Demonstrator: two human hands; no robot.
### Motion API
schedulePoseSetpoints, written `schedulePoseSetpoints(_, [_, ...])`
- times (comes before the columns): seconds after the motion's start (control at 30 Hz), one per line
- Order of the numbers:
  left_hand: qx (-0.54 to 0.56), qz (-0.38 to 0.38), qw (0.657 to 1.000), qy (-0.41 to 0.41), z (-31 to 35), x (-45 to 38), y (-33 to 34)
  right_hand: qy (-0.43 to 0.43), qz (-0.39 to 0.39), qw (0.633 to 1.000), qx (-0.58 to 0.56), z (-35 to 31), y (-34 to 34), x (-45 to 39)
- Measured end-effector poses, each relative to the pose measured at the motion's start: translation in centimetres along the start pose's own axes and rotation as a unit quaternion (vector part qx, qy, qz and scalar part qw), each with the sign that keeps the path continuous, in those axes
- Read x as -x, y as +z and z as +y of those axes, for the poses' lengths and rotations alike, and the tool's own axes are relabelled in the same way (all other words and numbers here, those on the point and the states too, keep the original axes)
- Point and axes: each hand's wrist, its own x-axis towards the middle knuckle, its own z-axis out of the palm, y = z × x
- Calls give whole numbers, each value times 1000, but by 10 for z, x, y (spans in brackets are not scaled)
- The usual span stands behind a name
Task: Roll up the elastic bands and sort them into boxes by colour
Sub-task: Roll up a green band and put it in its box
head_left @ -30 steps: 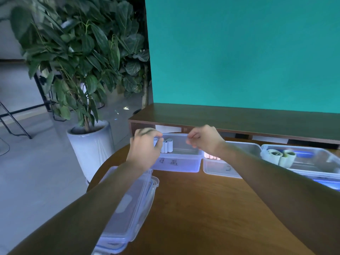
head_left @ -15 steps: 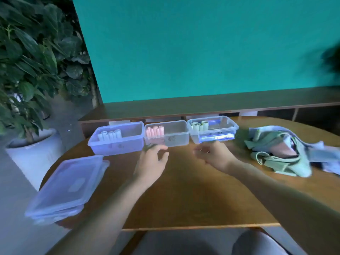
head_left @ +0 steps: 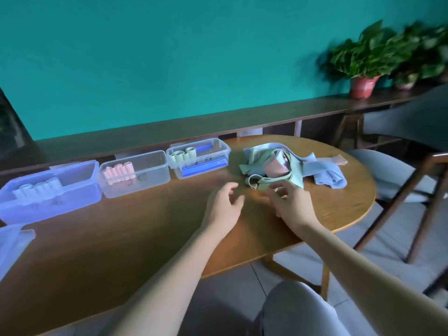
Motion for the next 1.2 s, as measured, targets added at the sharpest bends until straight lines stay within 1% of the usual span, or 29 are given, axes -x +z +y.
schedulePoseSetpoints(0.07, [14, 10, 1000, -1, 7, -12, 12, 7, 3, 1000, -21, -1, 1, -1])
schedulePoseSetpoints(0.2, [33, 42, 999, -6, 16, -32, 27, -21, -13, 1000, -16, 0, 6, -4])
schedulePoseSetpoints(0.3, [37, 54, 998, -16, 18, -38, 32, -20, -14, 1000, -4, 3, 9, -10])
schedulePoseSetpoints(0.4, [27, 75, 997, -18, 18, -39, 33, -10, -11, 1000, -7, 7, 11, -11])
schedulePoseSetpoints(0.53, [17, 101, 995, -2, 20, -37, 30, -1, -9, 1000, -21, 4, 11, -7])
schedulePoseSetpoints(0.67, [45, 107, 993, -12, 20, -30, 23, -12, -18, 998, -52, 2, 8, -1])
schedulePoseSetpoints(0.77, [59, 105, 992, -25, 18, -20, 17, -18, -39, 997, -65, -1, 5, 1])
schedulePoseSetpoints(0.9, [97, 103, 988, -52, 11, -2, 0, -54, -79, 993, -70, -7, 8, 6])
schedulePoseSetpoints(0.97, [127, 113, 983, -67, 3, 5, -11, -76, -98, 989, -80, -11, 11, 9])
schedulePoseSetpoints(1.1, [189, 117, 970, -97, -9, 19, -30, -135, -120, 982, -63, -21, 20, 16])
schedulePoseSetpoints(1.2, [221, 117, 961, -119, -11, 28, -43, -162, -146, 974, -59, -27, 30, 19])
